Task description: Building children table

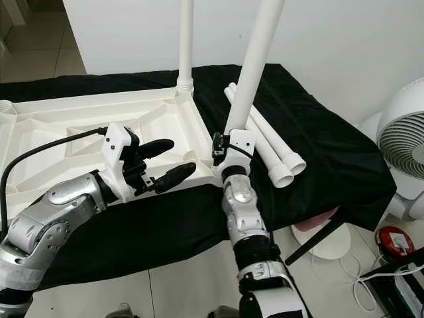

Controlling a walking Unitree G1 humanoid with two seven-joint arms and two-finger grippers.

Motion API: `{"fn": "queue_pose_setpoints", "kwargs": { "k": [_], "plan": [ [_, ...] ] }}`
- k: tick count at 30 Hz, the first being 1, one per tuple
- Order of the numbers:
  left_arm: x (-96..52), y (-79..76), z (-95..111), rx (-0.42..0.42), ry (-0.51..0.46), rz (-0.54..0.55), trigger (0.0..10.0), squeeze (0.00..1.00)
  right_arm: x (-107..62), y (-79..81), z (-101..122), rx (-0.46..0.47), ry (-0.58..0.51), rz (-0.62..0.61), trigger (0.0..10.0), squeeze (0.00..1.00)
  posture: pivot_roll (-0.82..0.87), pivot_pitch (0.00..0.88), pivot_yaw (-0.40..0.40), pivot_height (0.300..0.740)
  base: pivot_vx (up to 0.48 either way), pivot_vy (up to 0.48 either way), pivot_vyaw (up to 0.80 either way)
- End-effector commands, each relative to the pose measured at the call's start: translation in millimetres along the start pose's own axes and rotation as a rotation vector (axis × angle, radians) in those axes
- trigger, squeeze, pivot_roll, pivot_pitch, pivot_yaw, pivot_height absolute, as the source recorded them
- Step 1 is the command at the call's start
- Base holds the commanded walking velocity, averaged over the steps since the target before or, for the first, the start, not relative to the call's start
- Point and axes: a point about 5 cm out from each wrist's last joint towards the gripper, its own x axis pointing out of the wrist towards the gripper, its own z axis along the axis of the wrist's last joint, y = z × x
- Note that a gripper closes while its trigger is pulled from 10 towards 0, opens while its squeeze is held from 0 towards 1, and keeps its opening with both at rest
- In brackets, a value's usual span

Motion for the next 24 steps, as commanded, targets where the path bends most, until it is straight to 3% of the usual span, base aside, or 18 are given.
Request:
{"fn": "queue_pose_setpoints", "kwargs": {
  "k": [1, 4, 10, 12, 19, 24],
  "plan": [
    [1.3, -7.8, 3.4, 0.018, -0.008, -0.123, 10.0, 0.0, -8.9, -21.7, -30.7, 0.025, 0.153, -0.138, 10.0, 0.0, 0.05, 0.0, -0.017, 0.74, 0.0, 0.0, 0.0],
    [2.0, -7.6, 3.7, 0.019, -0.01, -0.126, 10.0, 0.0, -3.7, -24.2, -24.9, 0.011, 0.124, -0.223, 10.0, 0.0, 0.05, 0.0, -0.016, 0.74, 0.0, 0.0, 0.0],
    [2.6, -7.2, 4.3, 0.02, -0.012, -0.126, 10.0, 0.0, -0.2, -25.6, -21.8, 0.024, 0.117, -0.282, 10.0, 0.0, 0.05, 0.0, -0.016, 0.74, 0.0, 0.0, 0.0],
    [2.7, -7.1, 5.1, 0.021, -0.015, -0.123, 10.0, 0.0, 2.3, -29.3, -14.7, 0.058, 0.064, -0.383, 10.0, 0.0, 0.06, 0.0, -0.019, 0.74, 0.0, 0.0, 0.0],
    [2.8, -7.4, 5.4, 0.021, -0.018, -0.12, 10.0, 0.0, 3.0, -23.5, -11.6, 0.069, 0.039, -0.364, 10.0, 0.0, 0.06, 0.0, -0.02, 0.74, 0.0, 0.0, 0.0],
    [3.5, -7.9, 5.5, 0.019, -0.021, -0.121, 10.0, 0.0, 4.2, -17.0, 0.1, 0.076, -0.062, -0.294, 10.0, 0.0, 0.06, 0.0, -0.018, 0.74, 0.0, 0.0, 0.0]
  ]
}}
